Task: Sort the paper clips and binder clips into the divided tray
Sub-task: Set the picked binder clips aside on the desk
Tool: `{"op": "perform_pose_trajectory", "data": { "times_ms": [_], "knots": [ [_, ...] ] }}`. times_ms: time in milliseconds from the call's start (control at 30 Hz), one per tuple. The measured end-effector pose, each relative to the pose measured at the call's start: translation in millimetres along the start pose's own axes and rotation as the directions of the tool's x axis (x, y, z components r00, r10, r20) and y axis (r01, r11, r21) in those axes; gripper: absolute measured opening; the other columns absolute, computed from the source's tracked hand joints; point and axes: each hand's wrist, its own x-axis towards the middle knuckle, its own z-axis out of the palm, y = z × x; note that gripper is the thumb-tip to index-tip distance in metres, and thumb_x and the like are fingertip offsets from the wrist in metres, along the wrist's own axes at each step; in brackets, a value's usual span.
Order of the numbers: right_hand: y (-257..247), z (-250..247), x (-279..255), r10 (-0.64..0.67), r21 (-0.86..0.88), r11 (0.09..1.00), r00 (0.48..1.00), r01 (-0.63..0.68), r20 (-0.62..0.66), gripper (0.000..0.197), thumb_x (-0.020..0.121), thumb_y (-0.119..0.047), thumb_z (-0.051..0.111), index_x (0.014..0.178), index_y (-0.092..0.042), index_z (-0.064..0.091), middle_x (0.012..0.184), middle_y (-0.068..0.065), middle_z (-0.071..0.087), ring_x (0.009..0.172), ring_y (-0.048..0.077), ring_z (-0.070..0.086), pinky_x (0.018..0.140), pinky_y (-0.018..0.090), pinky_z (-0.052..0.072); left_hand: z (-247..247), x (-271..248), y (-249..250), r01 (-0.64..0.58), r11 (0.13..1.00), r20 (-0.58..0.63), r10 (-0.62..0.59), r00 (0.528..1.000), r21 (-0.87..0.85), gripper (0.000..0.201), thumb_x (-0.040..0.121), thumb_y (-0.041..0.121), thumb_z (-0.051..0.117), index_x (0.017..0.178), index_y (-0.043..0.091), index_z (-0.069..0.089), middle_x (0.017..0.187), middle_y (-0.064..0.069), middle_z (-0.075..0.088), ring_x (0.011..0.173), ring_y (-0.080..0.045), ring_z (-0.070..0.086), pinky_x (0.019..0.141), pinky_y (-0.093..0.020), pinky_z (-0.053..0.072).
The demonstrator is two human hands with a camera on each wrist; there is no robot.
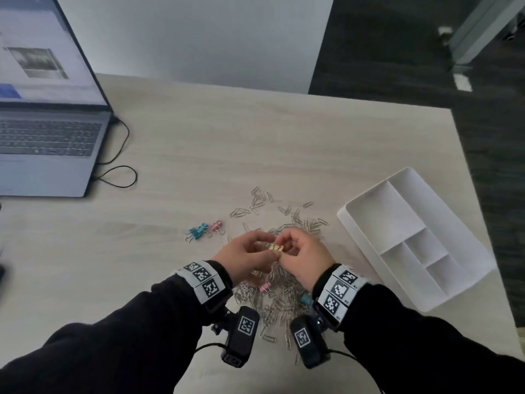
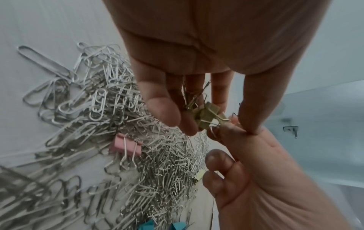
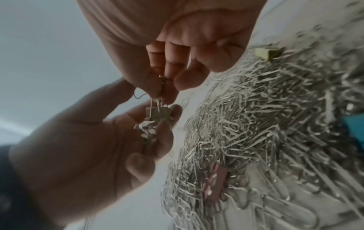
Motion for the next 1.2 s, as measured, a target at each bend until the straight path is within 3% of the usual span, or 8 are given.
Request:
{"op": "perform_pose_trajectory", "data": {
  "times_ms": [167, 300, 467, 567, 700, 867, 1033, 1200],
  "knots": [
    [1.4, 10.9, 4.5, -0.046, -0.148, 0.987, 0.997, 0.055, 0.058, 0.02, 0.079, -0.025, 0.07, 0.093, -0.034, 0.059, 0.078, -0.011, 0.061, 0.059, 0.001, 0.051, 0.058, 0.021, 0.049, -8.4, -3.6, -2.5, 0.009, 0.996, -0.066, -0.004, 0.998, 0.087, 0.012, 0.085, 0.017, 0.072, 0.096, 0.02, 0.069, 0.078, 0.0, 0.07, 0.07, -0.014, 0.068, 0.05, -0.028, 0.053],
    [0.0, 6.5, 4.1, -0.048, -0.237, 0.969, 0.993, 0.072, 0.106, 0.024, 0.081, -0.036, 0.068, 0.103, -0.04, 0.057, 0.085, -0.017, 0.064, 0.062, 0.007, 0.059, 0.06, 0.026, 0.054, -20.5, -4.3, -3.8, 0.027, 0.99, -0.144, -0.007, 0.99, 0.139, 0.012, 0.085, 0.01, 0.07, 0.095, 0.017, 0.069, 0.079, -0.003, 0.07, 0.067, -0.015, 0.068, 0.051, -0.028, 0.054],
    [13.5, -24.2, 13.7, -0.015, -0.37, 0.929, 0.995, -0.023, -0.101, 0.014, 0.087, -0.033, 0.063, 0.1, -0.034, 0.058, 0.09, -0.015, 0.054, 0.075, 0.004, 0.055, 0.067, 0.019, 0.05, -58.3, -3.5, -4.3, 0.036, 0.972, -0.33, 0.045, 0.943, 0.234, 0.008, 0.085, 0.014, 0.07, 0.091, 0.019, 0.067, 0.083, 0.0, 0.071, 0.068, -0.014, 0.068, 0.049, -0.025, 0.05],
    [27.0, -38.6, 16.1, 0.055, -0.466, 0.877, 0.987, -0.119, -0.149, 0.017, 0.086, -0.036, 0.062, 0.102, -0.033, 0.058, 0.09, -0.019, 0.046, 0.074, 0.001, 0.05, 0.068, 0.022, 0.048, -79.6, -0.4, -7.1, 0.073, 0.907, -0.419, 0.118, 0.9, 0.414, 0.009, 0.085, 0.017, 0.069, 0.084, 0.026, 0.066, 0.08, 0.007, 0.07, 0.07, -0.014, 0.066, 0.051, -0.022, 0.046],
    [31.2, -44.8, 13.7, 0.087, -0.592, 0.798, 0.994, -0.113, -0.072, 0.018, 0.09, -0.034, 0.059, 0.108, -0.033, 0.054, 0.095, -0.015, 0.045, 0.069, -0.005, 0.041, 0.058, 0.013, 0.031, -89.9, 3.0, -9.8, 0.131, 0.76, -0.399, 0.179, 0.9, 0.637, 0.011, 0.085, 0.02, 0.066, 0.088, 0.03, 0.065, 0.086, 0.01, 0.065, 0.079, -0.011, 0.059, 0.067, -0.021, 0.04],
    [34.0, -43.1, 13.9, 0.135, -0.573, 0.803, 0.986, -0.165, -0.095, 0.011, 0.088, -0.028, 0.058, 0.099, -0.028, 0.06, 0.097, -0.011, 0.055, 0.082, 0.006, 0.054, 0.076, 0.027, 0.049, -95.9, 10.9, -11.8, 0.144, 0.652, -0.386, 0.244, 0.889, 0.745, 0.014, 0.084, 0.024, 0.063, 0.095, 0.032, 0.066, 0.101, 0.005, 0.061, 0.092, -0.018, 0.059, 0.077, -0.027, 0.044],
    [38.5, -52.2, 9.5, 0.15, -0.572, 0.792, 0.977, -0.211, -0.153, 0.011, 0.086, -0.024, 0.055, 0.09, -0.032, 0.061, 0.095, -0.013, 0.057, 0.081, 0.008, 0.057, 0.076, 0.027, 0.049, -98.5, 8.7, -15.1, 0.157, 0.589, -0.398, 0.305, 0.865, 0.793, 0.02, 0.087, 0.031, 0.06, 0.107, 0.029, 0.064, 0.114, 0.002, 0.058, 0.094, -0.02, 0.06, 0.082, -0.032, 0.049],
    [44.8, -58.2, 6.3, 0.163, -0.462, 0.853, 0.966, -0.241, -0.202, 0.018, 0.084, -0.018, 0.06, 0.08, -0.035, 0.059, 0.086, -0.014, 0.061, 0.081, 0.009, 0.06, 0.077, 0.028, 0.051, -95.2, -1.7, -9.0, 0.19, 0.553, -0.417, 0.319, 0.851, 0.811, 0.033, 0.085, 0.036, 0.062, 0.118, 0.032, 0.059, 0.127, 0.005, 0.053, 0.093, -0.018, 0.063, 0.079, -0.031, 0.052]
  ]
}}
